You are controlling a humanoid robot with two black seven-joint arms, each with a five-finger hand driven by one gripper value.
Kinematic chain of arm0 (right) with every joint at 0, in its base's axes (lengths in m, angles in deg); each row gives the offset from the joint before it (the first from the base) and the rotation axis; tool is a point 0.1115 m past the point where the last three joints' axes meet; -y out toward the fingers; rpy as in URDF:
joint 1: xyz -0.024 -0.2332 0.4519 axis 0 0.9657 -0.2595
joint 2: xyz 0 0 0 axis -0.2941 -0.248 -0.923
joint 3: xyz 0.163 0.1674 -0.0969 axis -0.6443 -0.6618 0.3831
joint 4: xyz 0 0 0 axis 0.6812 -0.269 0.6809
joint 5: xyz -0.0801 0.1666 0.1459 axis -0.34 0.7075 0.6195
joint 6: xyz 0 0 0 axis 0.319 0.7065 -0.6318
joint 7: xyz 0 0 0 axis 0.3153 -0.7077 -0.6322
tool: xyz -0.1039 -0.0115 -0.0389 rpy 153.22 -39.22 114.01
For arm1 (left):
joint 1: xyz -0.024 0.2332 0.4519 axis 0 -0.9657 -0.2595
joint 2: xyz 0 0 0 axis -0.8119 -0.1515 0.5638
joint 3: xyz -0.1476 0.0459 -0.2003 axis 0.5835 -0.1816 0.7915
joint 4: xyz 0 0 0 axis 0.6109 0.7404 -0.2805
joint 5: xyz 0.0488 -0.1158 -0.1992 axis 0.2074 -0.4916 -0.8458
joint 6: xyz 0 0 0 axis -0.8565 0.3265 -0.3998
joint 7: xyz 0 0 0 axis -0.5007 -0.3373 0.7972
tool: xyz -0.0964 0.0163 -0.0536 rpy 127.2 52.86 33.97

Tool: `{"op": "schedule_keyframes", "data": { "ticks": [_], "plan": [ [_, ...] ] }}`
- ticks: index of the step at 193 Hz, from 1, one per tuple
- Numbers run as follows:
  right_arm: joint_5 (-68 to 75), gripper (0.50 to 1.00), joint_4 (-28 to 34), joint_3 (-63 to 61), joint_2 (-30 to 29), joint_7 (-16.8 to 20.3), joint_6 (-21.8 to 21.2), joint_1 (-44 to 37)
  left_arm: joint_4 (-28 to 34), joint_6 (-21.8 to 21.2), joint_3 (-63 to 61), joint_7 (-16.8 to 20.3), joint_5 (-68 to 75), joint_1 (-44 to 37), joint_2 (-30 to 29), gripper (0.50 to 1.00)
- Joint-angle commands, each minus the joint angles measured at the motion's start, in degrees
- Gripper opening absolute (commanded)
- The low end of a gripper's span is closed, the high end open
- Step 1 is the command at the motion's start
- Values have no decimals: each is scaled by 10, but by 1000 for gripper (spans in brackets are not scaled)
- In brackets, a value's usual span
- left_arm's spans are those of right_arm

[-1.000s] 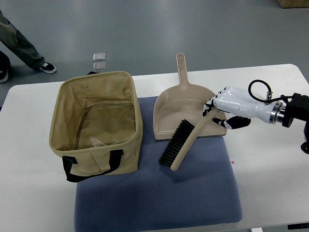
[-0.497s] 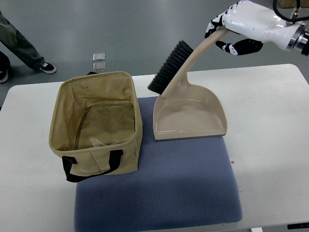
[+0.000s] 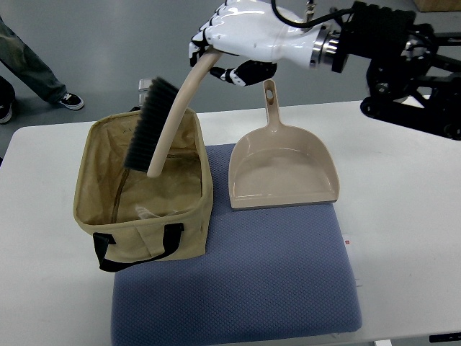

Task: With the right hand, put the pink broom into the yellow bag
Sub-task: 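Lift the brush and carry it over the tan bag, then lower the brush into the bag and open the right hand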

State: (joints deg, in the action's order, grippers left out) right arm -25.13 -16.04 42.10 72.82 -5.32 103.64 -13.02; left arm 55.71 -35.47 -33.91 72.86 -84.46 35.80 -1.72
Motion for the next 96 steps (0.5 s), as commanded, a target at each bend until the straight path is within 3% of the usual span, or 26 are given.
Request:
{"op": "schedule_keyframes", "data": {
  "ticks": [1,47,58,69,84,96],
  "plan": [
    [-14,500,-18,-1,-34,0,4,20,0,0,0,0,1,0,0,1000],
    [-15,507,-48,-2,-63,-1,47,51,0,0,0,0,0,0,0,1000],
    [-15,576,-49,-2,-62,-2,49,56,-1,0,0,0,1,0,0,1000],
    [-14,707,-49,-2,-60,-2,49,58,-1,0,0,0,0,0,0,1000],
    [-14,821,-52,-3,-57,-2,49,59,0,0,0,0,1,0,0,1000],
    [-14,860,-54,-3,-51,-3,45,59,-1,0,0,0,0,0,0,1000]
  ]
}}
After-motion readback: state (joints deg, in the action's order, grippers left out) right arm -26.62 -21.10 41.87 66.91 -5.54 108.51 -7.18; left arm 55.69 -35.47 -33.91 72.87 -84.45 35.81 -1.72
